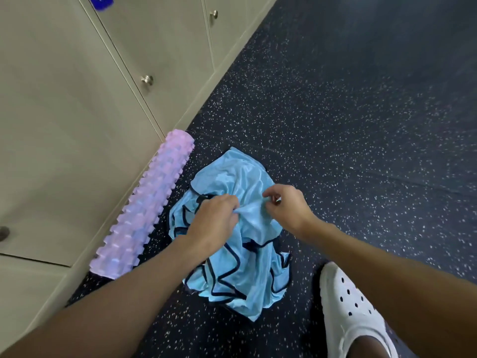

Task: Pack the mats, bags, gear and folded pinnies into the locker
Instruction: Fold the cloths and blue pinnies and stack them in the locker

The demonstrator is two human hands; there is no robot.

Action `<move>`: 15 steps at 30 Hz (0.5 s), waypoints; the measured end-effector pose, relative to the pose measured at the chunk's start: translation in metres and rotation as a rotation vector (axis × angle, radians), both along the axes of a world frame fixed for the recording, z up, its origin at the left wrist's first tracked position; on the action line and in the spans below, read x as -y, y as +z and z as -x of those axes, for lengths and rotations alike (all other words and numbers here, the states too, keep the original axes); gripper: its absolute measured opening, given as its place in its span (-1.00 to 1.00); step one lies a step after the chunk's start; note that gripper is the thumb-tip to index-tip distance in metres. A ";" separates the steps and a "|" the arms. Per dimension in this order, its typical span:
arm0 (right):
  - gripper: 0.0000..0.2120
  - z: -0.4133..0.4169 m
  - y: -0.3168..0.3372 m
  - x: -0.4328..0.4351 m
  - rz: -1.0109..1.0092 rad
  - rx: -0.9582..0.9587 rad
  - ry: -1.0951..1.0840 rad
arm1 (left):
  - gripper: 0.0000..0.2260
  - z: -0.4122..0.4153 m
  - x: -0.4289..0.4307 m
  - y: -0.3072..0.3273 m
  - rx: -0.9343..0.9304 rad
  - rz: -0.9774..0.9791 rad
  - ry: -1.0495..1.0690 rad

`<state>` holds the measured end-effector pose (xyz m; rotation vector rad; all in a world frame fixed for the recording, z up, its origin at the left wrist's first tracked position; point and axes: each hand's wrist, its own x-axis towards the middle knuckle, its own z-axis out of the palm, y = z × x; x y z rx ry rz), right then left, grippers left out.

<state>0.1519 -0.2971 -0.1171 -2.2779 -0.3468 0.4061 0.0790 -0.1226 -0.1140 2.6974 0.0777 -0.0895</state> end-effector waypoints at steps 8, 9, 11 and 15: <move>-0.86 -0.015 0.153 -0.037 -0.188 0.236 0.029 | -0.90 -0.009 -0.029 0.150 0.363 0.295 0.189; -0.86 -0.014 0.174 -0.039 -0.204 0.261 0.044 | -0.89 -0.007 -0.033 0.171 0.389 0.307 0.197; -0.87 -0.009 0.213 -0.044 -0.224 0.324 0.077 | -0.86 0.001 -0.041 0.214 0.440 0.344 0.195; -0.91 0.009 0.286 -0.053 -0.319 0.396 0.106 | -0.88 0.029 -0.049 0.294 0.506 0.370 0.179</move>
